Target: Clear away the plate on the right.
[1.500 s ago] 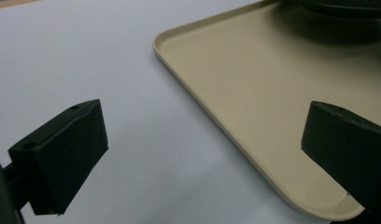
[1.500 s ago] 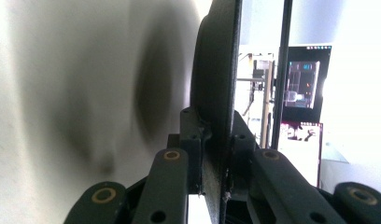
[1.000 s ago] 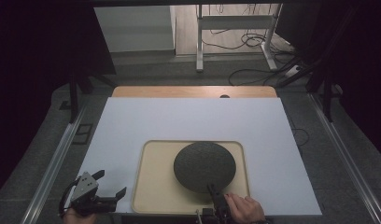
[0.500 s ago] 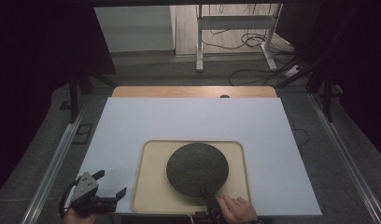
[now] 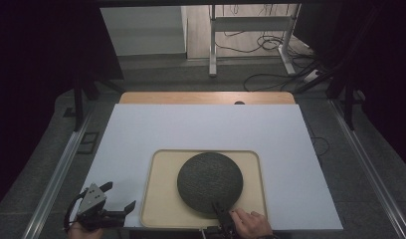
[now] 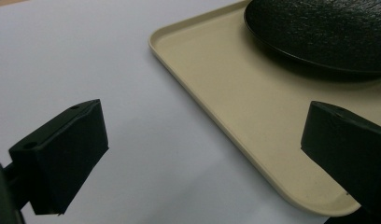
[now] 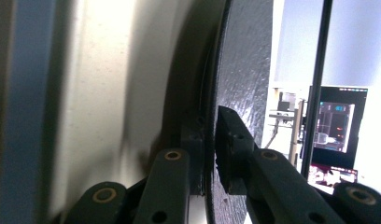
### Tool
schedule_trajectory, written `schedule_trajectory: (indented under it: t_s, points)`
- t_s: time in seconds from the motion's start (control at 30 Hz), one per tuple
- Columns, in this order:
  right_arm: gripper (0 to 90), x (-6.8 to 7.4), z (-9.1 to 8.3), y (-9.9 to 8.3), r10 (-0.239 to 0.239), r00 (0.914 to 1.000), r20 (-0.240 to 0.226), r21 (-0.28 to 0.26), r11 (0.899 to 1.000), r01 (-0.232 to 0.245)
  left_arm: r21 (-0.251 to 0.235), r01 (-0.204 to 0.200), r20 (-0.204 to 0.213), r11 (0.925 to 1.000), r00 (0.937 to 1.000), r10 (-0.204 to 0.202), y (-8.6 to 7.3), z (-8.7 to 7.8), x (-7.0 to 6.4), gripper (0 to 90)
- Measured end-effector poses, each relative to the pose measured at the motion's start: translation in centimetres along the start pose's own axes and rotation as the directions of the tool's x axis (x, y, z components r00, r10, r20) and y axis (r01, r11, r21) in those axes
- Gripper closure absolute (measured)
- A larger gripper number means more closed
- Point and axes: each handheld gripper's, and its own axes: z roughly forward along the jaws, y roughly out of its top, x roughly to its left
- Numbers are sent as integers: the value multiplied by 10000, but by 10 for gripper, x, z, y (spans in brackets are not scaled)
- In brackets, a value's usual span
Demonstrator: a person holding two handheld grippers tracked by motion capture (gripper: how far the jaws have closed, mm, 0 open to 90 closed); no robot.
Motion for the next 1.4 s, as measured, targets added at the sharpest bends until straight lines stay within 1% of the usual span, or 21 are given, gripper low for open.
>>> schedule_trajectory:
  t_s: [0.07, 0.13, 0.2, 0.23, 0.3, 0.4, 0.43, 0.47, 0.5, 0.53, 0.57, 0.63, 0.67, 0.77, 0.87, 1.07, 1.17, 1.3, 1.33, 1.37, 1.4]
  points:
    - [804, 1, 1, 0, 25, 9999, -113, -10, 10000, -25, 7, -5, 5, 10000, 10000, 5, 0, 0, 0, 2]
    - [797, 0, 2, -1, 200, 9996, -178, -80, 9998, -202, 12, -5, 9, 10000, 10000, 5, 0, 0, 0, 2]
    - [788, -1, 0, -1, 274, 9993, -238, 168, 9995, -270, 13, -13, 10, 10000, 10000, 13, 0, 0, 0, 3]
    - [788, -1, 0, -1, 274, 9993, -238, 168, 9995, -270, 16, -14, 13, 10000, 10000, 14, 0, 0, 0, 3]
    - [780, -3, 2, -2, 462, 9982, -388, -169, 9988, -469, 28, -17, 19, 10000, 10000, 17, 0, 0, 0, 3]
    - [777, -3, 2, -3, 490, 9978, -443, -158, 9986, -497, 55, -49, 35, 10000, 10000, 48, 0, 1, 0, 3]
    - [777, -3, 2, -3, 490, 9978, -443, -158, 9986, -497, 68, -53, 46, 10000, 10000, 52, 0, 1, 0, 3]
    - [774, -4, 1, -2, 390, 9986, -363, 80, 9992, -388, 84, -68, 60, 9999, 10000, 67, 0, 1, 0, 3]
    - [764, -4, -1, -2, 362, 9993, -66, 256, 9990, -360, 94, -76, 72, 9999, 9999, 75, 0, 1, -1, 3]
    - [754, -4, -1, -2, 377, 9992, -165, 306, 9988, -372, 106, -85, 75, 9999, 9999, 84, 0, 1, -1, 3]
    - [742, -4, -1, -2, 445, 9990, -16, 219, 9988, -445, 112, -90, 81, 9999, 9999, 89, 0, 1, -1, 3]
    - [721, -6, -1, -2, 396, 9992, -64, 304, 9988, -394, 115, -95, 81, 9999, 9999, 94, 0, 1, -1, 3]
    - [694, -6, -1, -2, 495, 9988, -4, 346, 9982, -494, 111, -93, 77, 9999, 9999, 92, 0, 1, -1, 3]
    - [666, -8, -2, -4, 534, 9986, -52, 451, 9976, -531, 104, -84, 76, 9999, 9999, 83, 0, 1, -1, 3]
    - [656, -7, -2, -5, 570, 9984, 45, 452, 9973, -572, 106, -88, 79, 9999, 9999, 87, 0, 1, -1, 3]
    - [625, -9, -4, -6, 634, 9980, -53, 587, 9963, -630, 100, -86, 72, 9999, 9999, 86, 0, 1, -1, 3]
    - [602, -10, -4, -7, 690, 9976, 34, 630, 9956, -691, 110, -89, 77, 9999, 9999, 88, 0, 1, -1, 3]
    - [578, -12, -6, -9, 840, 9964, -116, 747, 9938, -829, 120, -97, 82, 9999, 9999, 96, 0, 1, -1, 3]
    - [569, -12, -6, -10, 897, 9960, -31, 730, 9933, -893, 109, -94, 83, 9999, 9999, 93, 0, 1, -1, 3]
    - [560, -13, -6, -10, 962, 9953, -122, 735, 9928, -950, 110, -92, 86, 9999, 9999, 91, 0, 1, -1, 3]
    - [554, -13, -7, -11, 1007, 9949, -73, 732, 9923, -999, 120, -96, 88, 9999, 9999, 95, 0, 1, -1, 3]
